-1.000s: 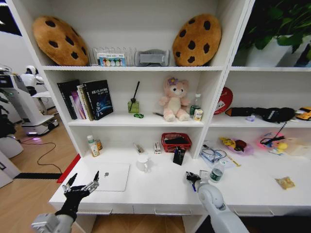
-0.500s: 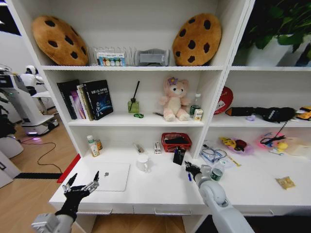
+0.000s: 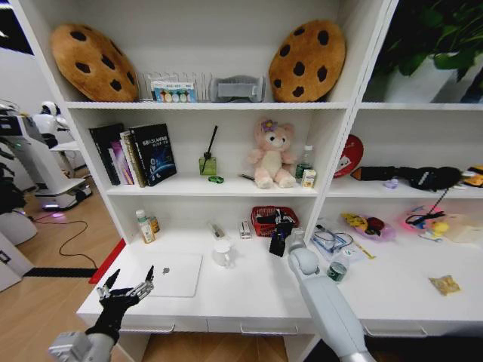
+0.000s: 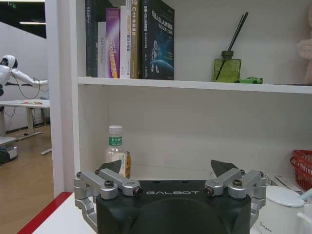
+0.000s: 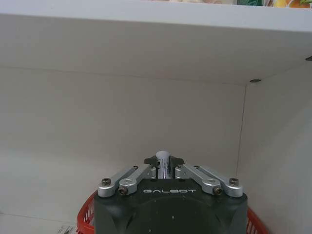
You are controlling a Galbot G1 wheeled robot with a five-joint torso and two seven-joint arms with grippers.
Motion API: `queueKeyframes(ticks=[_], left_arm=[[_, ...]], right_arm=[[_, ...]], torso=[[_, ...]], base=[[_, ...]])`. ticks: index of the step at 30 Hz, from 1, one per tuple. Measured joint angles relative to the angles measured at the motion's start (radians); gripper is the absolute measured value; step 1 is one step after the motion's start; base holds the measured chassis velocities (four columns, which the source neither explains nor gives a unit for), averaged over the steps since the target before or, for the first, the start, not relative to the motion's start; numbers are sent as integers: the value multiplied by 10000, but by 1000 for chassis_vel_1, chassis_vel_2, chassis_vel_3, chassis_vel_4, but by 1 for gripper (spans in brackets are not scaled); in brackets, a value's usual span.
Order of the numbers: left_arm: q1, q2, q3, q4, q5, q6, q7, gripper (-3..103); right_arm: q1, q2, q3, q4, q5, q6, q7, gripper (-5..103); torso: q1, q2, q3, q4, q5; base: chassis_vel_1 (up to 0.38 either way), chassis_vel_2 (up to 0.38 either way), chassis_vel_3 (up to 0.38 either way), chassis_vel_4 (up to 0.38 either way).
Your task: Organize the objects on the table.
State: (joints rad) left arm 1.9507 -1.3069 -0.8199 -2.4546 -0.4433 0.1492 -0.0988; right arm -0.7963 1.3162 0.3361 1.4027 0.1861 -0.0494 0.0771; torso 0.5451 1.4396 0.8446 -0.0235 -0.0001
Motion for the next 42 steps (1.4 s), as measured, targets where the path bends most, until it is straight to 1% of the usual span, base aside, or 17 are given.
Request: queueKeyframes(ticks=[8, 10, 13, 14, 17, 18, 19, 20, 21, 23, 24, 26, 27, 29, 30, 33, 42], left_arm=[[0, 0, 0, 0, 0, 0, 0, 100], [0, 0, 0, 0, 0, 0, 0, 100], [0, 0, 0, 0, 0, 0, 1, 100], [0, 0, 0, 0, 0, 0, 1, 100], [0, 0, 0, 0, 0, 0, 0, 100], [0, 0, 0, 0, 0, 0, 0, 100], [0, 0, 0, 0, 0, 1, -2, 100], [0, 0, 0, 0, 0, 0, -1, 100], [0, 0, 0, 0, 0, 0, -1, 100], [0, 1, 0, 0, 0, 0, -3, 100], [0, 1, 0, 0, 0, 0, -3, 100], [0, 0, 0, 0, 0, 1, -3, 100], [0, 0, 0, 0, 0, 1, -3, 100], [0, 0, 0, 0, 0, 0, -1, 100], [0, 1, 0, 0, 0, 0, -1, 100], [0, 0, 0, 0, 0, 0, -1, 100], [0, 0, 0, 0, 0, 1, -3, 100]], right_arm=[[-678, 43, 106, -17, -312, 310, 106, 9], [-794, 30, 128, 77, -332, 375, 128, 14], [-1087, -77, 204, 718, -331, 401, 353, 30], [-1087, -77, 204, 718, -331, 401, 353, 30], [-1507, -348, 293, 2457, -144, -46, 927, 46], [-1507, -348, 293, 2457, -144, -46, 927, 46], [-1684, -439, 305, 3064, -15, -254, 1208, 46], [-2109, -586, 344, 4180, 296, -784, 2079, 57], [-2109, -586, 344, 4180, 296, -784, 2079, 57], [-2866, -724, 367, 5489, 736, -1732, 3654, 68], [-2866, -724, 367, 5489, 736, -1732, 3654, 68], [-4172, -743, 521, 6984, 1661, -3160, 5711, 79], [-4172, -743, 521, 6984, 1661, -3160, 5711, 79], [-5227, -594, 716, 7743, 2711, -3760, 7287, 90], [-5452, -530, 771, 7852, 2953, -3781, 7661, 95], [-5936, -234, 1087, 7832, 3234, -3654, 8325, 100], [-6049, 212, 2393, 6267, 3112, -3305, 8249, 100]], torso=[[0, 1, 0, -3, 2], [-1, 1, -1, -2, 2], [0, 1, 0, 1, 3], [0, 1, 0, 1, 3], [0, 2, -1, 2, 0], [0, 2, -1, 2, 0], [0, 2, -2, 1, 0], [-1, 3, -2, 1, -2], [-1, 3, -2, 1, -2], [-2, 3, -3, 1, 1], [-2, 3, -3, 1, 1], [-3, 3, -3, -1, 1], [-3, 3, -3, -1, 1], [-4, 4, -3, -4, 1], [-4, 5, -4, -3, 0], [-4, 5, -3, 1, 2], [-3, 3, -1, 1, 3]], base=[[0, 0, 0, 0], [0, 0, 0, 0], [0, 0, 0, 0], [0, 0, 0, 0], [0, 0, 0, 0], [0, 0, 0, 0], [0, 0, 0, 0], [0, 0, 0, 0], [0, 0, 0, 0], [0, 0, 0, 0], [0, 0, 0, 0], [0, 0, 0, 0], [0, 0, 0, 0], [0, 0, 0, 0], [0, 0, 0, 0], [0, 0, 0, 0], [0, 0, 0, 0]])
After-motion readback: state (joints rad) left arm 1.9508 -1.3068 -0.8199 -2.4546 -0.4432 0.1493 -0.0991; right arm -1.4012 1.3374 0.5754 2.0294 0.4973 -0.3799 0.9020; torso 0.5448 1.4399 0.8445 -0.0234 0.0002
